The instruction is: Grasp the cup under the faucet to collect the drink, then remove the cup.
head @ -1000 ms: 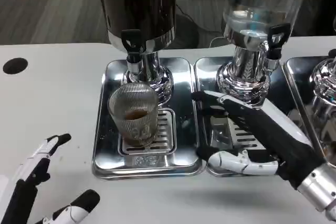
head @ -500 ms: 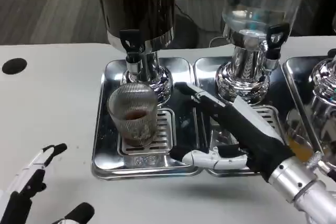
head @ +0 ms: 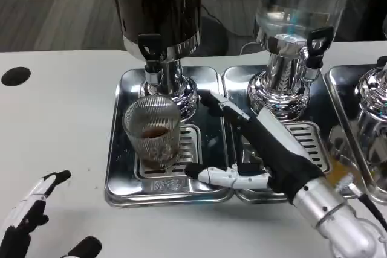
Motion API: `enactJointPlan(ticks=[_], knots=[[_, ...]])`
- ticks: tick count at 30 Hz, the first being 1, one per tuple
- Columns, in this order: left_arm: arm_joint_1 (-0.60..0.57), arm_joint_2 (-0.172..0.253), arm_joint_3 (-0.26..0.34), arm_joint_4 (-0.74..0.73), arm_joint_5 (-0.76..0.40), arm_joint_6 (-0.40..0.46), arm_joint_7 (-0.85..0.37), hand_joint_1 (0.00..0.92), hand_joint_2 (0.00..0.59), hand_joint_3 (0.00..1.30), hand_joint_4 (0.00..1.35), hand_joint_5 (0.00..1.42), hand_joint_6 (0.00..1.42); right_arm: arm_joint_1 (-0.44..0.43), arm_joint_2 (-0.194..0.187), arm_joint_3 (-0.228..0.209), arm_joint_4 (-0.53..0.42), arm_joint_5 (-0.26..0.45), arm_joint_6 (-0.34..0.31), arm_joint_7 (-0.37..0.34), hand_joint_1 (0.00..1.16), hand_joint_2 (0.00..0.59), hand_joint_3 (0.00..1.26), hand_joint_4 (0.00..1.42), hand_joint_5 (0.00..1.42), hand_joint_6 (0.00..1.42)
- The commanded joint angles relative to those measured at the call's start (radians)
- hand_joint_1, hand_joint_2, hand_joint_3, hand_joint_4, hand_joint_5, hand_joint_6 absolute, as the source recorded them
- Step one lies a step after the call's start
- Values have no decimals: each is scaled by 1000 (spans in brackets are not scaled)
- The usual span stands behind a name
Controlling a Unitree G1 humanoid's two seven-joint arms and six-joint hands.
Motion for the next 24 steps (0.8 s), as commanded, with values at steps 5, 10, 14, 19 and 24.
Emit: enactJointPlan(ticks=[5,10,14,19,24], knots=[[17,6,34,16,-19,-29,7,0,65,143,40,86,344,-75,46,26,78,-51,14,-85,643,117,87,108,104,8],[11,13,41,43,-28,-35,0,0,65,146,40,86,345,-123,74,43,139,-67,12,-127,750,93,68,109,132,26],[6,21,47,59,-40,-39,-2,0,66,150,40,86,346,-147,87,57,164,-92,18,-152,760,91,65,109,131,26],[-1,36,53,82,-60,-41,-9,0,66,152,40,86,346,-169,104,73,195,-109,34,-174,781,84,56,100,109,2],[-8,47,52,94,-68,-39,-11,0,69,153,43,86,347,-185,117,83,215,-114,41,-190,778,83,56,99,108,0]])
